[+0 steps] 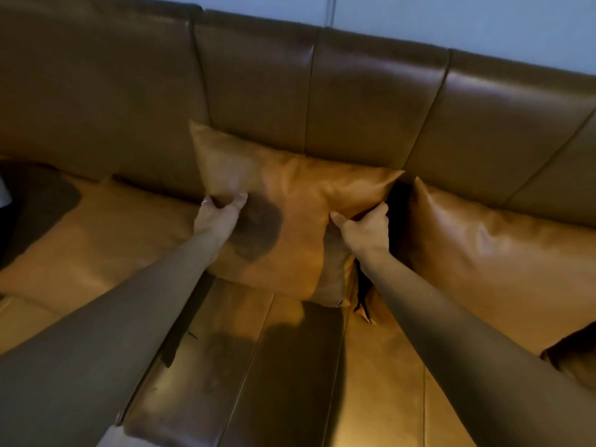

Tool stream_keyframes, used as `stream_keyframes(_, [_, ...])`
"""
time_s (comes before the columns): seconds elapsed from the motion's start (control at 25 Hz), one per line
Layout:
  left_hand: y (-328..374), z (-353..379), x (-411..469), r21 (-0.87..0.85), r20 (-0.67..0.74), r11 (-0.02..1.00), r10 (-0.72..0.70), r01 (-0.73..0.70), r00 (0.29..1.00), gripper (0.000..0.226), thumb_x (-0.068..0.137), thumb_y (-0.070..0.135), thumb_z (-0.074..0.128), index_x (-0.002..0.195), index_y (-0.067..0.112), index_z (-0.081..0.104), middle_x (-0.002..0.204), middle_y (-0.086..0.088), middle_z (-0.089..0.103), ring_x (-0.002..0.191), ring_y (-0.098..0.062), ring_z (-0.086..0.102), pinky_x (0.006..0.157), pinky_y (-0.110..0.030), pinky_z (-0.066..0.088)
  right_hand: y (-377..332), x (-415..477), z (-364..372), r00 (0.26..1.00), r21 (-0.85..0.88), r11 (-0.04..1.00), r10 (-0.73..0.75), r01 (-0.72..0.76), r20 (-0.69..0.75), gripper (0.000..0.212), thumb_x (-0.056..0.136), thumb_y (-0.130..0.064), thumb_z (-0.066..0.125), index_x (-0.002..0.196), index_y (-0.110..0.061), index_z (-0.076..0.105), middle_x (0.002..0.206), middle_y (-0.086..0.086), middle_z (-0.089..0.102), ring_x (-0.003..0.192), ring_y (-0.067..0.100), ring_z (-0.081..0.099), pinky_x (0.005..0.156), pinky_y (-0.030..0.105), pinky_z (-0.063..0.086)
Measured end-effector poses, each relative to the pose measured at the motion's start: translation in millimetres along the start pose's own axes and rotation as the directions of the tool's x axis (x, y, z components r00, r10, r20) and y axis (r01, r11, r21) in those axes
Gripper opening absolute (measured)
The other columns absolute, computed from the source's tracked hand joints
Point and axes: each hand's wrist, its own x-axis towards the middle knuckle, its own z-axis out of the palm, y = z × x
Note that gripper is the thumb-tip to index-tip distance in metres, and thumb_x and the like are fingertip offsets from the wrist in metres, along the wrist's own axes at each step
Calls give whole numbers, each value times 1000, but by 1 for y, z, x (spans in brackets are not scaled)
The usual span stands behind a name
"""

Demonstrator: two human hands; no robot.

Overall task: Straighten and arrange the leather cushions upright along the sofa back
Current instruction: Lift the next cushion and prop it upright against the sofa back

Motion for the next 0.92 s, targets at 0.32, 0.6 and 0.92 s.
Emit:
stream_keyframes(0.32, [41, -74, -99, 152, -45, 967, 213, -204, 976, 75, 91, 61, 58, 155, 27, 36, 154, -4, 45, 140, -30, 43, 113, -39, 32, -64, -105, -11, 855, -338, 787, -495, 517, 156, 83, 96, -44, 62, 160, -24, 14, 168, 5, 18, 150, 33, 29, 114, 59, 35])
stream_keyframes(0.6, [52, -188, -135, 147, -218, 968, 232, -203, 948, 68, 99, 53, 52, 156, 21, 34, 159, -8, 39, 144, -30, 36, 115, -43, 30, -110, -187, 38, 735, -282, 686, -565, 671, 373, 76, 96, -52, 56, 159, -27, 20, 167, 4, 19, 149, 33, 27, 113, 61, 30])
stream_keyframes(0.92, [14, -292, -47, 97, -300, 986, 162, -139, 940, 67, 98, 55, 51, 152, 18, 39, 153, -9, 46, 139, -31, 42, 112, -41, 34, -121, -189, 180, 761, -261, 795, -343, 547, 550, 75, 97, -58, 51, 159, -35, 17, 168, 5, 15, 150, 37, 23, 116, 63, 24])
